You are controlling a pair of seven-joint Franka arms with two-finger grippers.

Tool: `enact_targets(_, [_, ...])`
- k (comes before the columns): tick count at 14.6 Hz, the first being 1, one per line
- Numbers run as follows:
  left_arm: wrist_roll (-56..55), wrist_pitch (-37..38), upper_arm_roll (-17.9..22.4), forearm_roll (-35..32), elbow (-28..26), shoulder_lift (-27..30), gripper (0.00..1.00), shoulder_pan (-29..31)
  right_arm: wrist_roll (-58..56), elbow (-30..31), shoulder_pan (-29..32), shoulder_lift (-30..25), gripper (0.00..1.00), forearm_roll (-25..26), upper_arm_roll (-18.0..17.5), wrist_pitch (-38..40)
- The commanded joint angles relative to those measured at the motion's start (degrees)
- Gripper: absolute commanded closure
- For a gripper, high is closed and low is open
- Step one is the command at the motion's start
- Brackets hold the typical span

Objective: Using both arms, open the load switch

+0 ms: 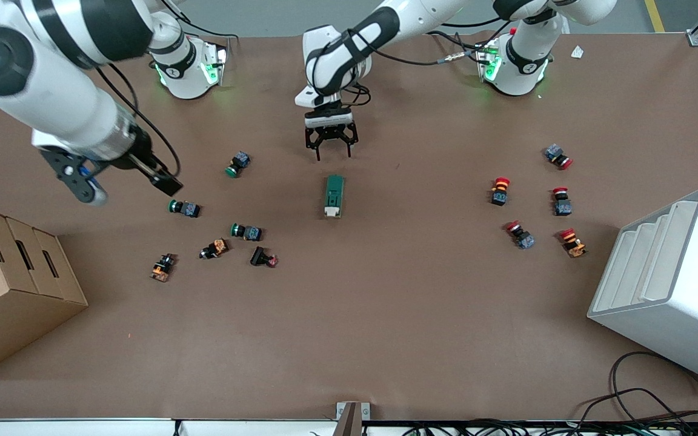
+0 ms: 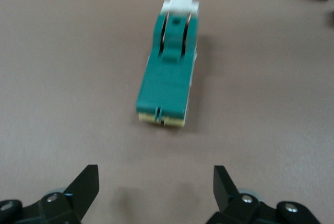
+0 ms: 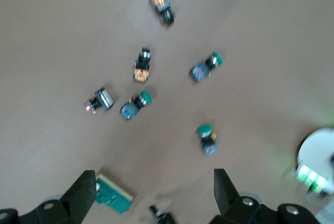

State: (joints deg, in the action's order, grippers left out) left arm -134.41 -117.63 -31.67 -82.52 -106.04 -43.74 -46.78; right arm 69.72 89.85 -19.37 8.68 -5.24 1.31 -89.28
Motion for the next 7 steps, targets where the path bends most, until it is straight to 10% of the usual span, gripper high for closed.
enact_targets(1, [-5.0,8.1,0.5,-8.9,0.0,-2.2,0.01,-2.3,10.2,-4.1,-2.1,6.3,0.0,-4.6,0.4,0.3])
enact_targets(7, [-12.8,17.1,7.8,-19.7,1.7,-8.6,0.01,-10.6,29.1,-18.7,-10.8,25.5,0.0,-5.0,0.4,-1.7])
